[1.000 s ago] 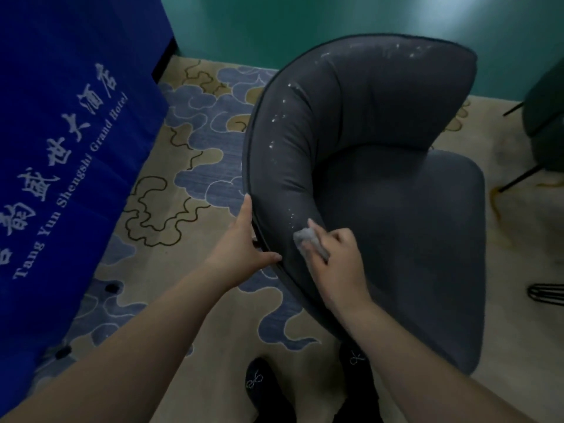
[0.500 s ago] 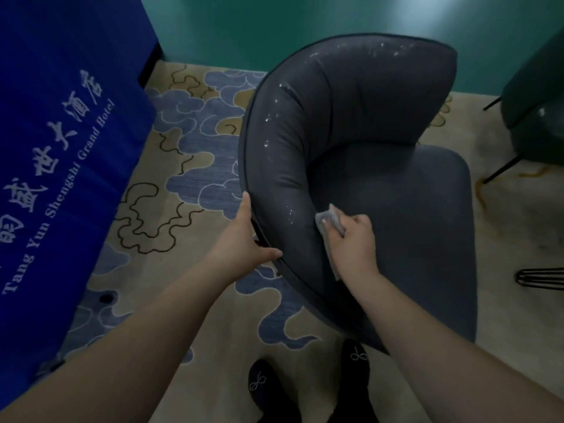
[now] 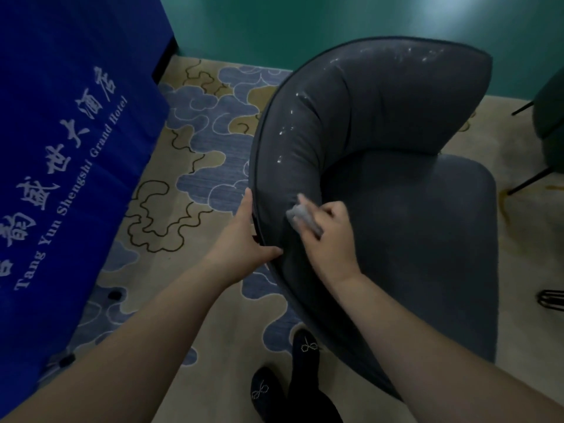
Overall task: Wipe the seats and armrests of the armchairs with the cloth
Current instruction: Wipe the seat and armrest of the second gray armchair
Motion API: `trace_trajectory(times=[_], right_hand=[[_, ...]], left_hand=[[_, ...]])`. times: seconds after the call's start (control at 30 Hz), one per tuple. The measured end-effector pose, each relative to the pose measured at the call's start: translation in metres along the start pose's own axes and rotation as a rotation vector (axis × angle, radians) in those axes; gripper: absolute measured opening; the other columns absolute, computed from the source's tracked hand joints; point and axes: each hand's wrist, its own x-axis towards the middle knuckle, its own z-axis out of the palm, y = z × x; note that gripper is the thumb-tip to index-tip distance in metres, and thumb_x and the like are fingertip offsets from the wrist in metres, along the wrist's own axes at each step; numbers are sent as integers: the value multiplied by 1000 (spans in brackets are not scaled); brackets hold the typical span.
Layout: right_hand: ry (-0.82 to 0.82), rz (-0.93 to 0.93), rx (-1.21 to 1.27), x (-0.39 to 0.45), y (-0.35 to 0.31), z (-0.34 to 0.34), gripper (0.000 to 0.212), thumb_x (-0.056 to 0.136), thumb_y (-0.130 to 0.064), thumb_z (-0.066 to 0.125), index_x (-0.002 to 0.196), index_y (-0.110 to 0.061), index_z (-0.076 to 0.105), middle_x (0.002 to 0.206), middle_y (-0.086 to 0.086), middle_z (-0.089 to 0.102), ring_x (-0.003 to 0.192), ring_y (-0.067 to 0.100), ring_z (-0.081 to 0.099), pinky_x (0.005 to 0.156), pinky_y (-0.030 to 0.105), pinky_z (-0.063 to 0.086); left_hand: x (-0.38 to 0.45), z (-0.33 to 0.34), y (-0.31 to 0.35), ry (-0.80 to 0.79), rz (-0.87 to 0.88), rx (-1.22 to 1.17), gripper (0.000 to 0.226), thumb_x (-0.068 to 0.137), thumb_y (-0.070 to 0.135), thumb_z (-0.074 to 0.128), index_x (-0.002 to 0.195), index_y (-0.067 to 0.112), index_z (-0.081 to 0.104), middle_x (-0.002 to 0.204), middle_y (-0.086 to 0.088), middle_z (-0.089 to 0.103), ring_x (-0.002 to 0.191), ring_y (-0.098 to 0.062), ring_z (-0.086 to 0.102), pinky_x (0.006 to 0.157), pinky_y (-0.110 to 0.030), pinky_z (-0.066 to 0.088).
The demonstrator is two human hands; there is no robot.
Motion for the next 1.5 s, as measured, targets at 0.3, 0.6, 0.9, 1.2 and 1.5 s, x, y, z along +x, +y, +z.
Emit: trace_trajectory(times=[0.3, 0.6, 0.9, 1.2, 1.5], right_hand=[[44, 98, 124, 55, 7, 1, 40, 91, -20, 61, 131, -22, 55, 99, 3, 40, 80, -1, 47, 82, 1, 36], [176, 386, 255, 95, 2, 24, 35, 93, -28, 58, 127, -20, 60, 114, 8, 54, 94, 9, 57, 87, 8, 42], [272, 420, 144, 122, -12, 40, 38, 93, -19, 59, 131, -16, 57, 96, 2, 40, 84, 10, 51, 79, 5, 39], [384, 605, 143, 127, -18, 40, 37, 95, -23, 56, 131, -16, 57, 109, 12, 54, 91, 9, 58, 84, 13, 44], [472, 650, 138, 138, -27, 58, 36, 95, -27, 55, 130, -17, 59, 110, 10, 52, 94, 11, 57, 88, 15, 44]], left_hand=[[37, -17, 9, -33, -75, 33, 128, 67, 25, 87, 153, 34, -7, 157, 9, 26, 133, -17, 43, 107, -39, 42], [77, -40, 18, -87, -54, 34, 130, 65, 27, 89, 153, 35, -7, 156, 8, 27, 132, -18, 44, 108, -42, 42], [130, -75, 28, -262, 43, 115, 133, 65, 25, 89, 152, 38, -11, 156, 12, 25, 132, -17, 44, 105, -42, 45], [160, -98, 29, -376, 136, 197, 130, 67, 27, 88, 152, 39, -10, 155, 15, 24, 128, -14, 47, 102, -37, 47], [181, -112, 34, -420, 257, 157, 114, 69, 18, 86, 147, 50, 9, 125, 36, 38, 104, 0, 57, 85, -24, 53]])
